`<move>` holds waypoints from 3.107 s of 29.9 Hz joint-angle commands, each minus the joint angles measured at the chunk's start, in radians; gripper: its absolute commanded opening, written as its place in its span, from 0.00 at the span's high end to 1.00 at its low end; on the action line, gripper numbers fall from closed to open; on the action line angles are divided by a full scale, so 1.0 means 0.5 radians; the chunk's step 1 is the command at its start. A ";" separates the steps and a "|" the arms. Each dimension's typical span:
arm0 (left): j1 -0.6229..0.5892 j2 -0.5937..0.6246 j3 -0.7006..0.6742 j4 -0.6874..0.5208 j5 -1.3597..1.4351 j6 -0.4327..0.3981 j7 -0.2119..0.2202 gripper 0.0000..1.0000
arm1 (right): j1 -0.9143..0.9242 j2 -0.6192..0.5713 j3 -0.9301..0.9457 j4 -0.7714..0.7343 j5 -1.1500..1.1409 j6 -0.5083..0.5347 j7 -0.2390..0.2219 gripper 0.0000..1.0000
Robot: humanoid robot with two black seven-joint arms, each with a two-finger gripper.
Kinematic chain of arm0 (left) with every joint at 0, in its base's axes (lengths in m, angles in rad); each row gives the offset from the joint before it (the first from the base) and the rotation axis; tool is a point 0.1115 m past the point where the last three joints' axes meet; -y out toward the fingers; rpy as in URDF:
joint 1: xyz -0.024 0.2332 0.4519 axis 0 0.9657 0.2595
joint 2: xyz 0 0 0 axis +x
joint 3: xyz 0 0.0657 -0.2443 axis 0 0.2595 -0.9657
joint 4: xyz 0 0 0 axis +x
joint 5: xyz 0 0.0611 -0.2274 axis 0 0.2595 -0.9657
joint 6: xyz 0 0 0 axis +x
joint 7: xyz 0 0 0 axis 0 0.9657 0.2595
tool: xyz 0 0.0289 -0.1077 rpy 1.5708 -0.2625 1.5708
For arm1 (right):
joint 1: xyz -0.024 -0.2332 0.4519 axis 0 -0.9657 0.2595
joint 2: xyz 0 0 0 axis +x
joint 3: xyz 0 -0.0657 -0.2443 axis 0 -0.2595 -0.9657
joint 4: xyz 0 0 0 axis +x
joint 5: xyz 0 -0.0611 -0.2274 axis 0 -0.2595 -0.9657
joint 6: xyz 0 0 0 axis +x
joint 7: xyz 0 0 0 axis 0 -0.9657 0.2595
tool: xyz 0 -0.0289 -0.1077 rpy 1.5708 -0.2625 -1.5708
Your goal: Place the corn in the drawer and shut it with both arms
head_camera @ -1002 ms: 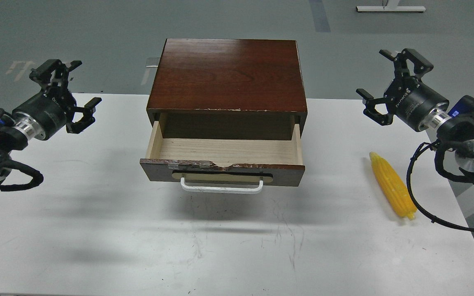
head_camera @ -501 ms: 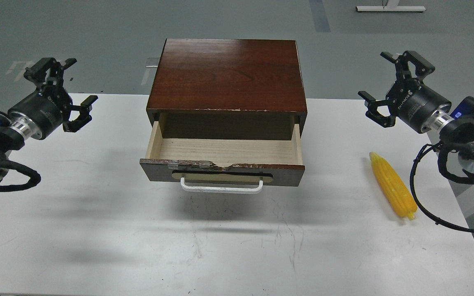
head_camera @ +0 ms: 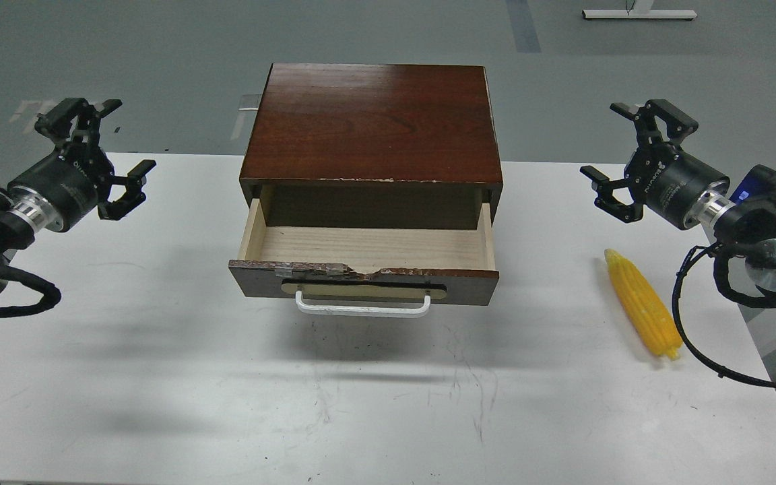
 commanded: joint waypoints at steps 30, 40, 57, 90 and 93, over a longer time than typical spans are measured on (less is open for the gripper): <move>0.016 0.031 0.001 -0.036 0.001 -0.054 -0.015 0.02 | 0.062 -0.297 -0.134 0.286 -0.530 -0.090 -0.153 0.01; 0.089 0.022 -0.008 -0.039 -0.003 -0.042 -0.028 0.02 | 0.363 -0.708 -0.438 0.632 -2.370 -0.074 -0.159 0.00; 0.157 0.052 -0.012 -0.039 -0.003 -0.045 -0.028 0.02 | 0.311 -0.632 -0.938 0.578 -2.828 -0.083 -0.175 0.04; 0.160 0.126 -0.027 -0.039 -0.003 -0.045 -0.031 0.02 | 0.209 -0.445 -1.024 0.473 -2.995 -0.411 -0.141 1.00; 0.160 0.129 -0.027 -0.039 -0.003 -0.045 -0.031 0.02 | 0.328 -0.475 -1.027 0.479 -3.227 -0.601 -0.049 1.00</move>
